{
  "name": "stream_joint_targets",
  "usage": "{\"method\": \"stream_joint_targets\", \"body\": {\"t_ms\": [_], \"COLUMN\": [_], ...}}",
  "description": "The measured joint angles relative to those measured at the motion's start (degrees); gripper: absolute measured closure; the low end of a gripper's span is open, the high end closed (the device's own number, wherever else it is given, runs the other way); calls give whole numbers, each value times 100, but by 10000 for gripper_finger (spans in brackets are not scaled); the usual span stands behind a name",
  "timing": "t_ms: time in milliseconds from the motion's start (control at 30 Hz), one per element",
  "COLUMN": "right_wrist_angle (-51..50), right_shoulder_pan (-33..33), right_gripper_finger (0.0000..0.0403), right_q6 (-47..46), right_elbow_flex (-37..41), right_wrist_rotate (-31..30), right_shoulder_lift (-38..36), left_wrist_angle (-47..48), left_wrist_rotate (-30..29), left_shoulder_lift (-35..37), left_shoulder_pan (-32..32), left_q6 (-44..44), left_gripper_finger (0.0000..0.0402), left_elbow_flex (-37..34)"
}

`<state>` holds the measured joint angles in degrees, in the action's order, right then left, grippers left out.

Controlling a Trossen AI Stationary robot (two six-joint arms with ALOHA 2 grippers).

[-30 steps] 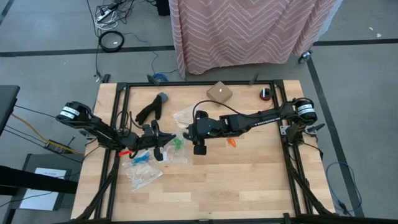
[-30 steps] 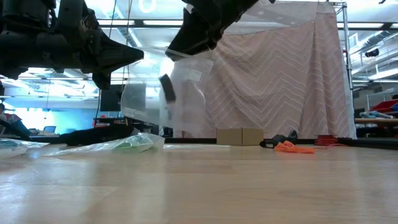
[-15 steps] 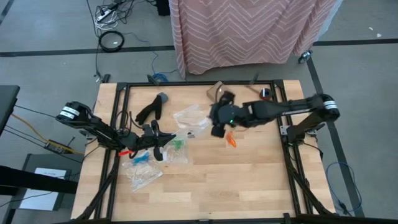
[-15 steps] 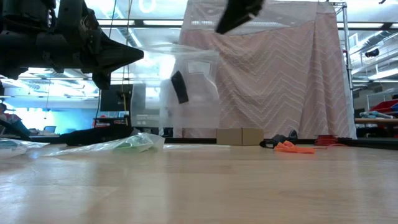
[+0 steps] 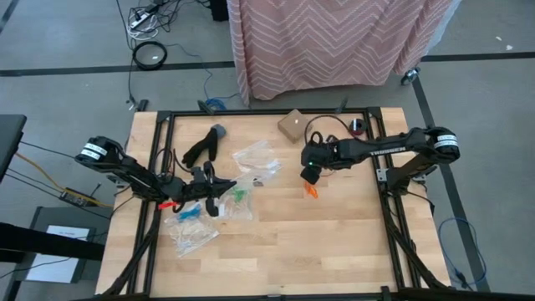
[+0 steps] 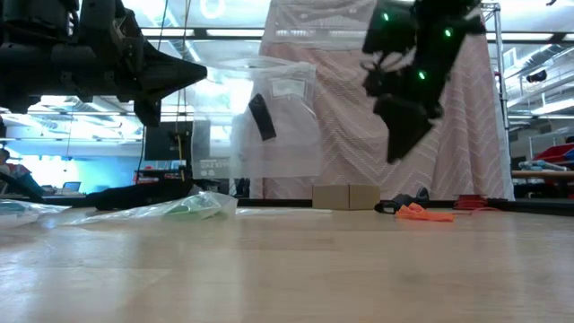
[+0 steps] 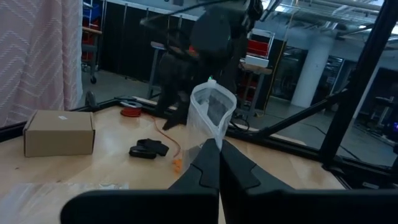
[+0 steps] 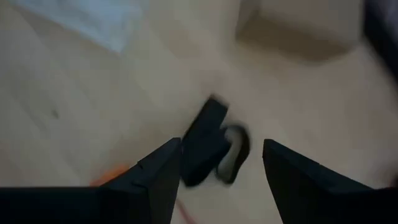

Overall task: Sort rubber bands
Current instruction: Put the black rubber band into the transparent zip bag

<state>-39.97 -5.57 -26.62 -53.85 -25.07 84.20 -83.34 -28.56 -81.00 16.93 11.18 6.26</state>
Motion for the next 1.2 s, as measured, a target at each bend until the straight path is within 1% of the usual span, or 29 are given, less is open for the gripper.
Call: {"method": "stream_joint_targets", "body": {"t_ms": [100, 200, 433, 533, 600, 667, 767, 867, 900, 1033, 1200], "right_wrist_angle": [356, 683, 1482, 1580, 1595, 1676, 2047, 2184, 2205, 2215, 1917], "right_shoulder_pan": [-17, 21, 16, 4, -11, -14, -8, -10, -10, 66, 169], "right_gripper_finger": [190, 190, 190, 195, 212, 241, 302, 376, 389, 401, 402], "right_q6": [-373, -607, -777, -764, -767, -778, -762, -679, -648, -310, 231], "right_elbow_flex": [314, 623, 1141, 1218, 1282, 1362, 1540, 1625, 1603, 1242, 492], "right_wrist_rotate": [218, 262, 281, 281, 279, 275, 283, 246, 202, 45, -406], "right_shoulder_lift": [0, 0, 0, 0, 0, 0, 0, 0, 0, 2, 2], "left_wrist_angle": [2, 3, 5, 5, 3, 5, 5, 5, 5, 0, -1], "left_wrist_rotate": [29, 34, 34, 34, 34, 34, 34, 34, 34, 33, 31], "left_shoulder_lift": [1, 0, 1, 0, 1, 1, 1, 0, 0, 1, 1], "left_shoulder_pan": [2, 2, 4, 4, 4, 4, 4, 4, 4, 4, 4], "left_q6": [0, 2, 2, 2, 2, 2, 2, 2, 2, 2, 2], "left_gripper_finger": [400, 400, 400, 400, 400, 400, 400, 400, 400, 400, 400], "left_elbow_flex": [0, 0, 0, 0, 0, 0, 0, 2, 2, 4, 4]}}
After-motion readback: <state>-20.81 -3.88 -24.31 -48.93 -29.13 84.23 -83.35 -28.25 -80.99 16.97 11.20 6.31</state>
